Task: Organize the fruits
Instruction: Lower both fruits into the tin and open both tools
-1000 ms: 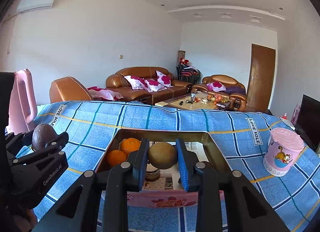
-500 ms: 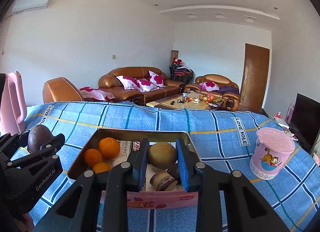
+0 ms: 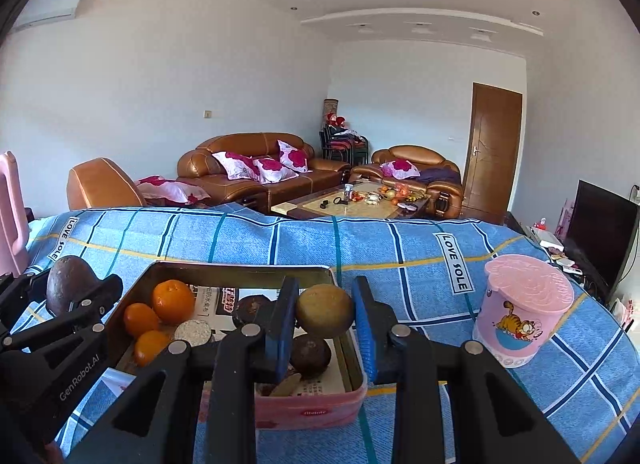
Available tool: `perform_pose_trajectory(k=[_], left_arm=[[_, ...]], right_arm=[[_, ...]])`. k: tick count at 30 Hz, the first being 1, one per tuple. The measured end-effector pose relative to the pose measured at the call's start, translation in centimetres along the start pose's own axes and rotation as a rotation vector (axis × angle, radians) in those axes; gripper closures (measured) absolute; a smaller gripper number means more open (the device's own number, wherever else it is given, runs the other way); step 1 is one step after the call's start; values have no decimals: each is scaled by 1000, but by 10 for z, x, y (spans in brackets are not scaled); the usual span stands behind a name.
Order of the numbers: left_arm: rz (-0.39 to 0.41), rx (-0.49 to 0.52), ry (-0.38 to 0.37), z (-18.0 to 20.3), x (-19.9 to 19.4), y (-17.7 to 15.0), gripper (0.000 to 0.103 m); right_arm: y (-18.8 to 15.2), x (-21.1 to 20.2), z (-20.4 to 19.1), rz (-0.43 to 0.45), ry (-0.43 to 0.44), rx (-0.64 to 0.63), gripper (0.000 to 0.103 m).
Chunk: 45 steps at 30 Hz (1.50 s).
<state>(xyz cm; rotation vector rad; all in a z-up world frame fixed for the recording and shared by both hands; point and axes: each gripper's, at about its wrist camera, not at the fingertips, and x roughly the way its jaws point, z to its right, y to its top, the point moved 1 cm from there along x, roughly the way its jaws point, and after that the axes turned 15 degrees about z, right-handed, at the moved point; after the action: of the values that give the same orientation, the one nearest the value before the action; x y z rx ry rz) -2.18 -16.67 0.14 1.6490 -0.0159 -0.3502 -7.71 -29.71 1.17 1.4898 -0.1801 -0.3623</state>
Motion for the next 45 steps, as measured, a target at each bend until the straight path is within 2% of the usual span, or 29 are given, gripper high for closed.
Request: perform_pose_trajectory(k=[6, 14, 22, 28, 37, 45], left_arm=[[-22, -6, -49, 16, 11, 1, 51], [-90, -46, -102, 31, 30, 0, 51], [-150, -77, -124, 33, 47, -3, 51], [-208, -114, -128, 29, 60, -8, 51], [-211, -124, -134, 29, 61, -7, 51], [-210, -134, -138, 25, 60, -7, 51]], right_arm=[[0, 9, 7, -8, -27, 13, 74], [1, 28, 10, -26, -58, 0, 74], [1, 48, 8, -65, -39, -13, 74], [-3, 68, 3, -142, 19, -18, 74], [-15, 90, -6, -261, 135, -5, 74], [-18, 92, -1, -280, 226, 68, 73]])
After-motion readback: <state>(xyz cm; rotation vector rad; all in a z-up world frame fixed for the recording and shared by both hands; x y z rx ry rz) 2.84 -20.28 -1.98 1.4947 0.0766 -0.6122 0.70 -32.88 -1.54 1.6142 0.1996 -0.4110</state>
